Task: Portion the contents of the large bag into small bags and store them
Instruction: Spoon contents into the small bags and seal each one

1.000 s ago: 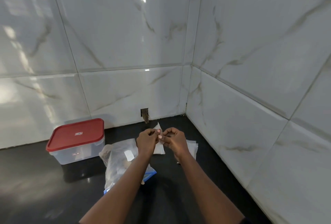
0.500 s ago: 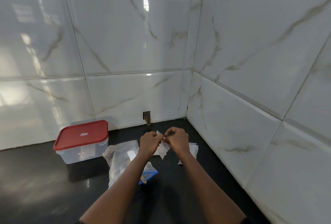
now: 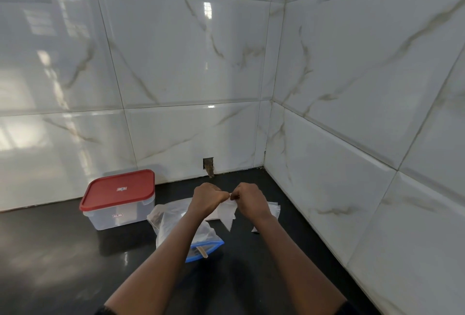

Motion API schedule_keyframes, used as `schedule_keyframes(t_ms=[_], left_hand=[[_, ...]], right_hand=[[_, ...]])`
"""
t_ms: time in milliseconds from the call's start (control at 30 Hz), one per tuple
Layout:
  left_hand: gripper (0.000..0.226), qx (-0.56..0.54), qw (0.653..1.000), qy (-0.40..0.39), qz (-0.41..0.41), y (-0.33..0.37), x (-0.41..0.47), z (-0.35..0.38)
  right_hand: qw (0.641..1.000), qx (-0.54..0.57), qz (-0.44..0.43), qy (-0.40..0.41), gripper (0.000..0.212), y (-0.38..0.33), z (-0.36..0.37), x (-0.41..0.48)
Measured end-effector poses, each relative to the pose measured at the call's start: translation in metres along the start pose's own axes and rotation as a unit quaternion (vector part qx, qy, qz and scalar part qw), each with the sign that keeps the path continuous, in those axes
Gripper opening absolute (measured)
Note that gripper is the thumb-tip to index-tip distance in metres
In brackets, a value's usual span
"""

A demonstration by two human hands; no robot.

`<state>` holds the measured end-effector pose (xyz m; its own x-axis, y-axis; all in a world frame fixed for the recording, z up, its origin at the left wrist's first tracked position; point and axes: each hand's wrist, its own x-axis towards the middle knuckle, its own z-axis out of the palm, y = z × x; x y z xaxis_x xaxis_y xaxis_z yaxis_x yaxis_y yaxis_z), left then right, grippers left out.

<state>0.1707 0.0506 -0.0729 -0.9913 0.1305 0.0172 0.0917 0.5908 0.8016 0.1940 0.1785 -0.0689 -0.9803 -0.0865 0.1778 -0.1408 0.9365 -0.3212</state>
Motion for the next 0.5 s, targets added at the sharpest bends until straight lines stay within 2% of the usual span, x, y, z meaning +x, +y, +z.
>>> schedule_keyframes(t_ms=[67, 133, 200, 267, 333, 500], left_hand=[[0.024, -0.012, 1.000, 0.010, 0.011, -0.001, -0.002, 0.001], [0.020, -0.082, 0.996, 0.011, 0.033, 0.000, -0.008, 0.002], [0.030, -0.098, 0.992, -0.038, 0.066, -0.002, -0.013, 0.001], [0.060, -0.007, 0.992, -0.077, 0.101, -0.009, -0.013, 0.000], [0.079, 0.117, 0.980, -0.090, 0.134, -0.011, -0.012, 0.000], [0.087, 0.210, 0.960, -0.062, 0.176, -0.022, -0.007, 0.005]], right_hand=[[1.000, -0.013, -0.012, 0.005, 0.031, -0.001, 0.002, 0.000], [1.000, 0.014, -0.011, 0.009, 0.033, -0.002, 0.004, -0.001], [0.997, 0.071, 0.003, 0.020, 0.035, -0.002, 0.004, -0.001], [0.991, 0.126, 0.031, 0.034, 0.038, -0.002, 0.002, -0.003], [0.987, 0.152, 0.047, 0.033, 0.038, -0.001, 0.001, -0.003], [0.984, 0.174, 0.041, -0.009, 0.041, -0.003, 0.001, -0.003]])
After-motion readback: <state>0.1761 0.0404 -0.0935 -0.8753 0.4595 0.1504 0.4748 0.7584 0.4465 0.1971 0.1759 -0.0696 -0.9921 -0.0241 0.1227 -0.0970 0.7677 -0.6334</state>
